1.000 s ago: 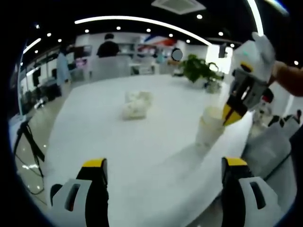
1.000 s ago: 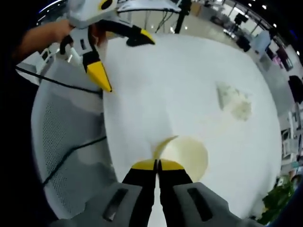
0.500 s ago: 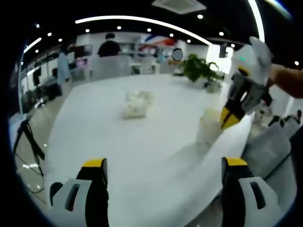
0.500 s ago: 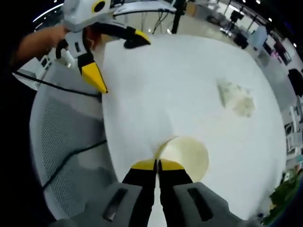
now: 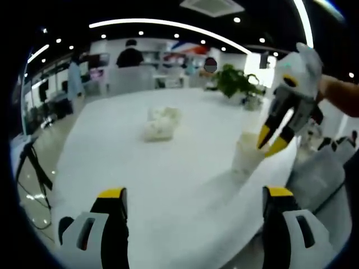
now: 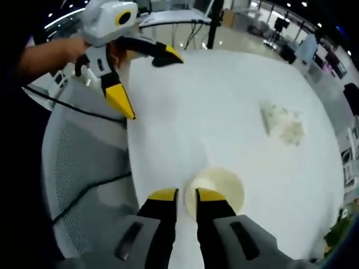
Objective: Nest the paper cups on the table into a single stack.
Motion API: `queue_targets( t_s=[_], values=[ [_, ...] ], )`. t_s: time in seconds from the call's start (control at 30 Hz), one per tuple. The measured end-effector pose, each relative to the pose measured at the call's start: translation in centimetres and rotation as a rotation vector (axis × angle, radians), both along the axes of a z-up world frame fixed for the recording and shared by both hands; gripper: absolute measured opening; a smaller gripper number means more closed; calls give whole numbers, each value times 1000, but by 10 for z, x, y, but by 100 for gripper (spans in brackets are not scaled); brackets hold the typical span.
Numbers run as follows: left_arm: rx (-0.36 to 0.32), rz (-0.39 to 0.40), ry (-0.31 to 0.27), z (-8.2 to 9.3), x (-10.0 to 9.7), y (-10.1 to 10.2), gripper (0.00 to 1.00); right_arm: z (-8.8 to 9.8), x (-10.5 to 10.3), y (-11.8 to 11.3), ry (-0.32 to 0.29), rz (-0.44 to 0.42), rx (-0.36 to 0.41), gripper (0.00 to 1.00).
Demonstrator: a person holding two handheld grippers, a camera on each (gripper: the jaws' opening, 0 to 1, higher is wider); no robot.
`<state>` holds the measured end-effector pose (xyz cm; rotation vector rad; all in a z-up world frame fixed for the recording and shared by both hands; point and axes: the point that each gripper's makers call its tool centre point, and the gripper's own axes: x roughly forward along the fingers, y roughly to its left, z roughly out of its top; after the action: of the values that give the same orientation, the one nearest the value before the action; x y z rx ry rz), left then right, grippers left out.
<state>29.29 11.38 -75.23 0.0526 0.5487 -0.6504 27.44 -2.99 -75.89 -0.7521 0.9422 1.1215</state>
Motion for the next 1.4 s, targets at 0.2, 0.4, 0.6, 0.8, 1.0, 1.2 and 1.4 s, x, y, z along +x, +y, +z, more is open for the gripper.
queue_targets(
  t_s=[0.2, 0.4, 0.6, 0.8, 1.0, 1.2, 1.4],
  values=[
    [0, 4, -6, 1, 0, 1, 98, 36, 16, 8, -33, -57, 144, 22],
    [-19, 23, -54, 12, 9, 3, 98, 67, 42, -1, -97, -137, 270, 32],
    [-32, 28, -65, 20, 17, 6, 98, 89, 59, -18, -147, -219, 403, 36],
    [-34, 30, -74, 24, 22, 9, 98, 96, 69, -46, -193, -304, 492, 42],
    [-29, 17, -83, 28, 26, 10, 98, 87, 72, -82, -222, -387, 543, 51],
    [-33, 3, -97, 33, 30, 7, 98, 78, 71, -111, -266, -432, 592, 59],
    [-62, -4, -141, 40, 34, 5, 98, 68, 69, -124, -284, -446, 648, 69]
  ],
)
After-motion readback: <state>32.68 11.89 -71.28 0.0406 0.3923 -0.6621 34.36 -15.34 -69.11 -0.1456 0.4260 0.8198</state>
